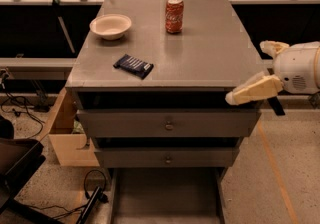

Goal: Place coke can into bottom drawer

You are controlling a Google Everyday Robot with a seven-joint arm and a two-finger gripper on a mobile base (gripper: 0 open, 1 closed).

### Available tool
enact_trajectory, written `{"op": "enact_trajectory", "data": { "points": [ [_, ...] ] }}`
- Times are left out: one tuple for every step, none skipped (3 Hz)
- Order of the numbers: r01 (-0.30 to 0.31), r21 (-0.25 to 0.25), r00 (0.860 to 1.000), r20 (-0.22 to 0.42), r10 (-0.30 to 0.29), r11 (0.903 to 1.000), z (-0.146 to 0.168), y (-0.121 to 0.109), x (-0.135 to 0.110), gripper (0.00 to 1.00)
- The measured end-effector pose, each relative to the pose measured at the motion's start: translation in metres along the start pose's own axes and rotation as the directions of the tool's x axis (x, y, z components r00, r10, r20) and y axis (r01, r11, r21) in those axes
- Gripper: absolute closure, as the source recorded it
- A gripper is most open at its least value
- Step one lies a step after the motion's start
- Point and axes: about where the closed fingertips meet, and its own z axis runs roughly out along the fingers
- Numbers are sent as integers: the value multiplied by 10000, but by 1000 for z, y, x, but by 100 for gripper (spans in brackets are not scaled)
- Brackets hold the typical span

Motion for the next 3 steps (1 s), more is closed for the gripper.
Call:
{"op": "enact_trajectory", "data": {
  "points": [
    [25,771,9768,2134,-189,9970,22,-19,-24,0],
    [468,1305,9571,2780,-818,9903,34,-23,-51,0],
    [496,1309,9573,2764,-845,9902,35,-23,-52,0]
  ]
}}
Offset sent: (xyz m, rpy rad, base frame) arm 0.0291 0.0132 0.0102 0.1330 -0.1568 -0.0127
